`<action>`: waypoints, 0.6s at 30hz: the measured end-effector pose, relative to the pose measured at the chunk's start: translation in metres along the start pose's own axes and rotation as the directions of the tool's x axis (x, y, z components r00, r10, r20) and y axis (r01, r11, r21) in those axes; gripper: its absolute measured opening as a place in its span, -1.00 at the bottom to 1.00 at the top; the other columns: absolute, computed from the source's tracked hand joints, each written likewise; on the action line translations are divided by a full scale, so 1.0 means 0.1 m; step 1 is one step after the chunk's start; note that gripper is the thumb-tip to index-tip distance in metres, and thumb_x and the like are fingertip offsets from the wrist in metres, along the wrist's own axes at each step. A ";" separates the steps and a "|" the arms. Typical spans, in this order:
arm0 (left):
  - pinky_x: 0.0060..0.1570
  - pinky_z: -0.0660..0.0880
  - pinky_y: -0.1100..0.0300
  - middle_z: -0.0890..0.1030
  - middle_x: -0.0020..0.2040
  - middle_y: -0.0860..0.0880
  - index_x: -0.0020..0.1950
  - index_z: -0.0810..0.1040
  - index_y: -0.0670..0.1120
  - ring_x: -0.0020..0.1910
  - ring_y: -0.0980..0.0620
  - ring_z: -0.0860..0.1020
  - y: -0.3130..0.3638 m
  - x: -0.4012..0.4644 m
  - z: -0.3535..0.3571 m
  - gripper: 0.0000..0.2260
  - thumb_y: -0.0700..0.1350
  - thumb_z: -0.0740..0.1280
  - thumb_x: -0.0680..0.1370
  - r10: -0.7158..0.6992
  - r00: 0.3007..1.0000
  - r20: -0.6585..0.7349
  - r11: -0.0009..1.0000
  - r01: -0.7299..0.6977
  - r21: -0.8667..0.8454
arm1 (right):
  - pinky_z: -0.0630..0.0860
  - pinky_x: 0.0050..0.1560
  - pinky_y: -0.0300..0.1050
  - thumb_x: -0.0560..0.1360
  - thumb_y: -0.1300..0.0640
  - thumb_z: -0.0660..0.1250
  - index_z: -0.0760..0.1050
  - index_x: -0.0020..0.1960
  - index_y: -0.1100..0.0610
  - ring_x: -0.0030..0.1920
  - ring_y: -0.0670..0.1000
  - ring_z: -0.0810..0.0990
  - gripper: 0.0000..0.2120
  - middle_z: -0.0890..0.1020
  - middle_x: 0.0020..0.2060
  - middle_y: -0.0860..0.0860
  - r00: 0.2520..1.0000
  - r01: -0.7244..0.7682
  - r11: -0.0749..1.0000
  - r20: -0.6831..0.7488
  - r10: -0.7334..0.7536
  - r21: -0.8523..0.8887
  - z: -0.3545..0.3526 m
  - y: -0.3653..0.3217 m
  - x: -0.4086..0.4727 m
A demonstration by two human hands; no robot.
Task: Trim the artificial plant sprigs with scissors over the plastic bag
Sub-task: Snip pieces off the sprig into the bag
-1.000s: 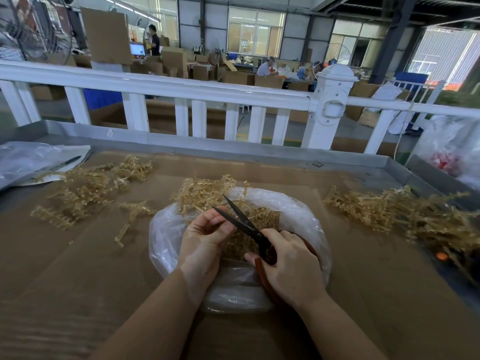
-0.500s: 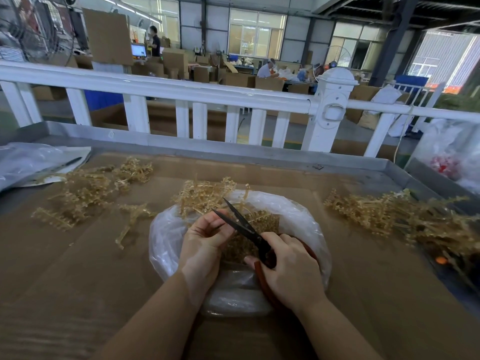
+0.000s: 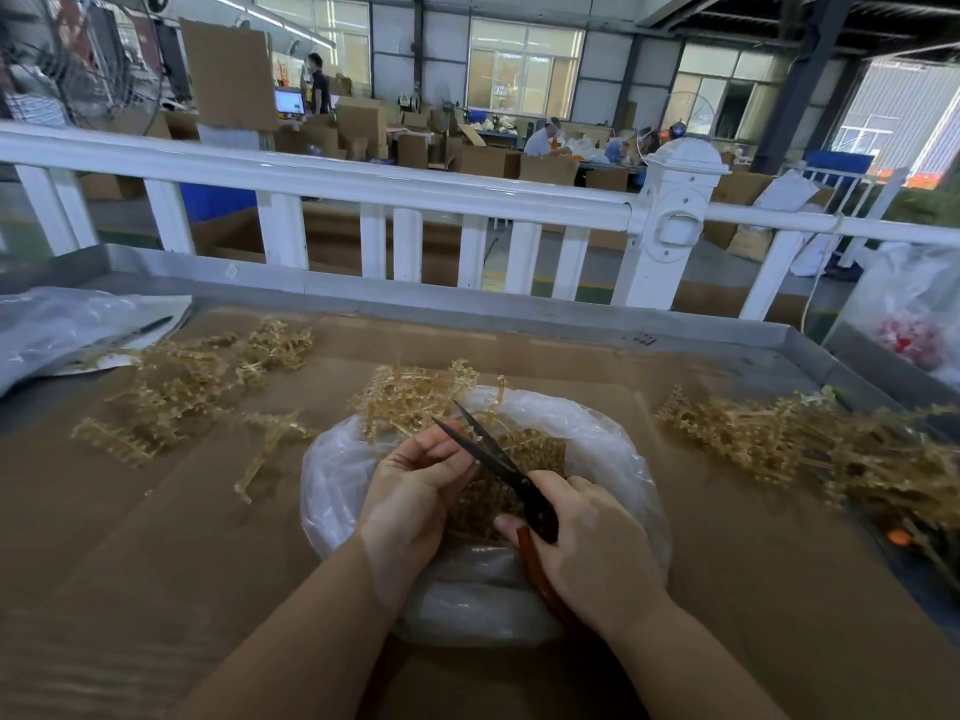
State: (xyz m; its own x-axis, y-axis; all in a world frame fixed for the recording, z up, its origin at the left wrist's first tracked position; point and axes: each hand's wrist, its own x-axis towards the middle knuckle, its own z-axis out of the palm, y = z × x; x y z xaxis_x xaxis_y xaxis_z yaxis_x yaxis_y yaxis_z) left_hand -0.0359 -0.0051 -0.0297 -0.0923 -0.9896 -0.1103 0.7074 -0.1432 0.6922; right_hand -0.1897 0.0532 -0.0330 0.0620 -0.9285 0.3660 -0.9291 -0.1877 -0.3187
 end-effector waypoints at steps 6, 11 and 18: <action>-0.36 0.57 0.28 0.62 -0.33 -0.08 -0.10 0.55 -0.23 -0.30 0.05 0.67 0.02 0.05 0.05 -0.74 -0.52 0.19 0.47 -0.031 0.999 -0.032 0.999 0.032 0.006 | 0.29 -0.23 -0.30 0.44 -0.39 0.09 0.44 0.08 -0.14 -0.18 -0.15 0.44 -0.58 0.50 -0.22 -0.16 0.999 0.033 0.999 0.028 -0.033 -0.032 -0.13 -0.04 0.04; -0.30 0.60 0.27 0.58 -0.27 -0.11 -0.13 0.54 -0.23 -0.30 0.05 0.66 0.03 0.04 0.10 -0.76 -0.53 0.21 0.44 0.011 1.000 0.000 0.999 -0.011 0.052 | 0.33 -0.22 -0.32 0.44 -0.38 0.05 0.43 0.02 -0.11 -0.20 -0.17 0.44 -0.58 0.48 -0.25 -0.16 0.999 0.045 0.999 0.026 -0.045 -0.004 -0.16 -0.10 0.08; -0.28 0.59 0.24 0.60 -0.33 -0.07 -0.24 0.49 -0.18 -0.27 0.01 0.62 0.01 0.00 0.09 -0.75 -0.53 0.29 0.36 0.043 0.999 0.034 0.986 -0.048 0.157 | 0.39 -0.19 -0.33 0.49 -0.33 0.12 0.36 -0.05 -0.12 -0.23 -0.17 0.45 -0.70 0.48 -0.27 -0.14 0.998 0.026 0.997 0.063 -0.030 0.068 -0.15 -0.11 0.08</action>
State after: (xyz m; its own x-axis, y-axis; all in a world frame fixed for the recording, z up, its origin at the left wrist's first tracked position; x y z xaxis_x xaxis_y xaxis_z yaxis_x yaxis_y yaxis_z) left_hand -0.0416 -0.0053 -0.0231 -0.0853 -0.9948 -0.0564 0.5923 -0.0961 0.8000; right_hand -0.1847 0.0523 -0.0135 0.1130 -0.9409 0.3194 -0.9002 -0.2330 -0.3679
